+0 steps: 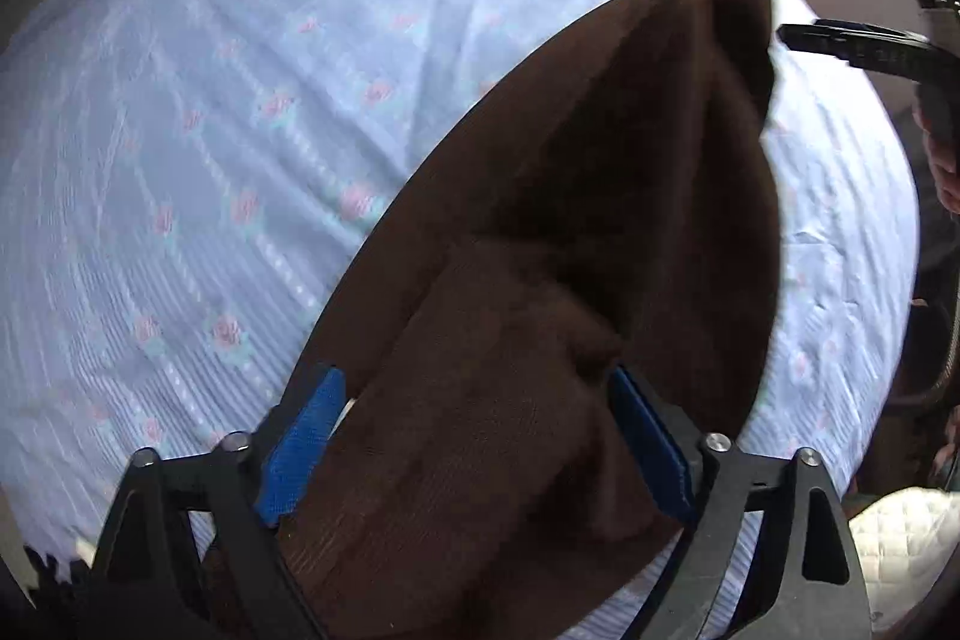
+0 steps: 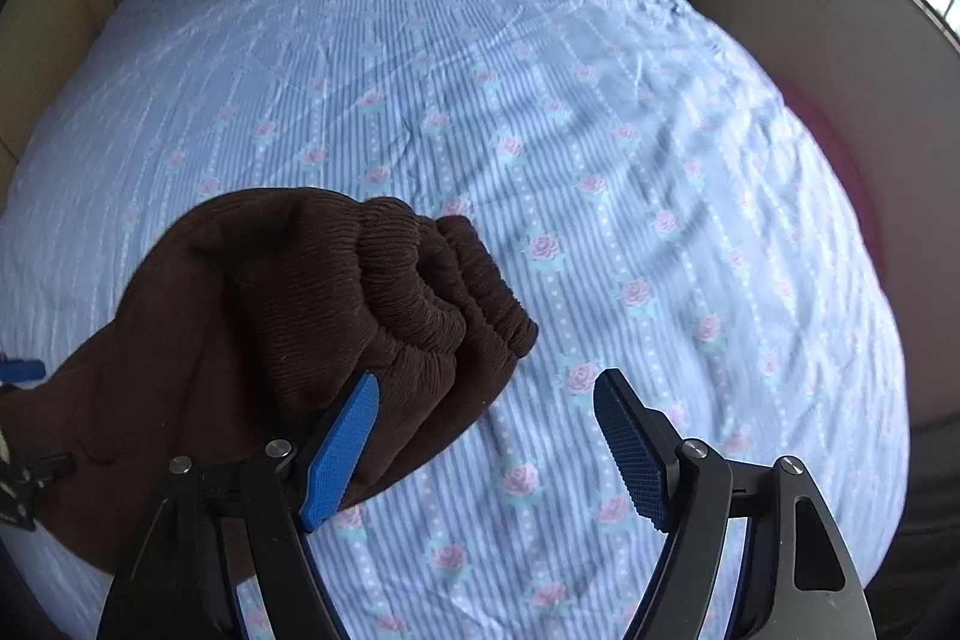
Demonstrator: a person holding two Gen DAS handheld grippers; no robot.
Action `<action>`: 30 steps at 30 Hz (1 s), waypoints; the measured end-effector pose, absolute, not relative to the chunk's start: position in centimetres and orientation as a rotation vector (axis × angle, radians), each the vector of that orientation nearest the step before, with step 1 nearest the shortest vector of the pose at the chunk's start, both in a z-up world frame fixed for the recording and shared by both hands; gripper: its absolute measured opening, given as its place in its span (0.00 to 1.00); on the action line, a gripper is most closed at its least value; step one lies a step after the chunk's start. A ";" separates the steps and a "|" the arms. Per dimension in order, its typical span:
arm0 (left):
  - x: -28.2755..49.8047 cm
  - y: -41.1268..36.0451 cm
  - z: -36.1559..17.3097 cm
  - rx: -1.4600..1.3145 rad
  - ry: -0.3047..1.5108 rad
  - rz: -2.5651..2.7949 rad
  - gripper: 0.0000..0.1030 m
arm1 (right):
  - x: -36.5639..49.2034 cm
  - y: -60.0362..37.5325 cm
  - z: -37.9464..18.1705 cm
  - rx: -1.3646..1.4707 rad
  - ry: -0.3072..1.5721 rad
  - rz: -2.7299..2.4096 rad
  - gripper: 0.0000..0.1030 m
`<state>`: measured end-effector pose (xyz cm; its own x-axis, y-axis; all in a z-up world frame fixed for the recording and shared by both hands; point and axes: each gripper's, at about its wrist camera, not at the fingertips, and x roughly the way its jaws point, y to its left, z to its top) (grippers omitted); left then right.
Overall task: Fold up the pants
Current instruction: 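Lift the pants with both grippers, lay one leg over the other, open both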
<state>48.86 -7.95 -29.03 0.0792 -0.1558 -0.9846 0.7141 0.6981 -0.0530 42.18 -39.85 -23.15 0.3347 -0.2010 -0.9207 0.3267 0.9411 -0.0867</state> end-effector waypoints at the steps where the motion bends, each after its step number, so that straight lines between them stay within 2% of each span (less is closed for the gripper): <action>1: 49.1 -7.8 -29.6 0.505 1.359 -0.675 0.71 | 42.5 -40.0 -23.9 0.133 1.189 -0.347 0.73; 2: 49.3 -7.6 -30.1 0.484 1.379 -0.656 0.62 | 43.0 -40.2 -24.6 0.149 1.203 -0.348 0.71; 3: 49.3 -7.5 -30.6 0.466 1.388 -0.632 0.58 | 43.3 -40.3 -25.2 0.169 1.215 -0.339 0.70; 5: 49.3 -7.4 -30.7 0.455 1.378 -0.599 0.34 | 44.0 -40.1 -26.1 0.192 1.230 -0.309 0.66; 7: 49.3 -6.9 -30.0 0.388 1.365 -0.571 0.30 | 44.6 -39.7 -26.3 0.187 1.222 -0.304 0.65; 12: 49.1 -5.8 -28.7 0.329 1.336 -0.485 0.29 | 46.5 -40.3 -27.9 0.240 1.273 -0.303 0.65; 13: 49.0 -5.8 -28.4 0.330 1.330 -0.476 0.28 | 46.8 -40.4 -28.4 0.245 1.287 -0.312 0.60; 15: 48.6 -5.7 -27.4 0.308 1.301 -0.454 0.28 | 47.1 -40.2 -28.6 0.242 1.307 -0.320 0.43; 16: 48.7 -5.5 -26.7 0.298 1.285 -0.450 0.28 | 47.0 -40.1 -28.4 0.242 1.310 -0.311 0.29; 21: 48.6 -5.1 -23.7 0.264 1.219 -0.422 0.28 | 44.9 -40.3 -23.7 0.247 1.240 -0.338 0.24; 24: 49.3 -7.1 -25.0 0.312 1.240 -0.426 0.28 | 43.5 -41.0 -21.0 0.221 1.227 -0.404 0.24; 28: 52.2 -8.6 -27.7 0.326 1.295 -0.356 0.28 | 44.8 -42.4 -22.7 0.283 1.280 -0.413 0.25; 30: 53.6 -8.5 -29.4 0.305 1.351 -0.306 0.32 | 46.4 -42.7 -24.3 0.268 1.318 -0.419 0.27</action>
<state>53.62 -8.51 -29.44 0.1913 -0.0398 -0.9807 0.3872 0.9212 0.0381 46.35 -42.69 -24.26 0.1917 -0.1443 -0.9708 0.4431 0.8953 -0.0455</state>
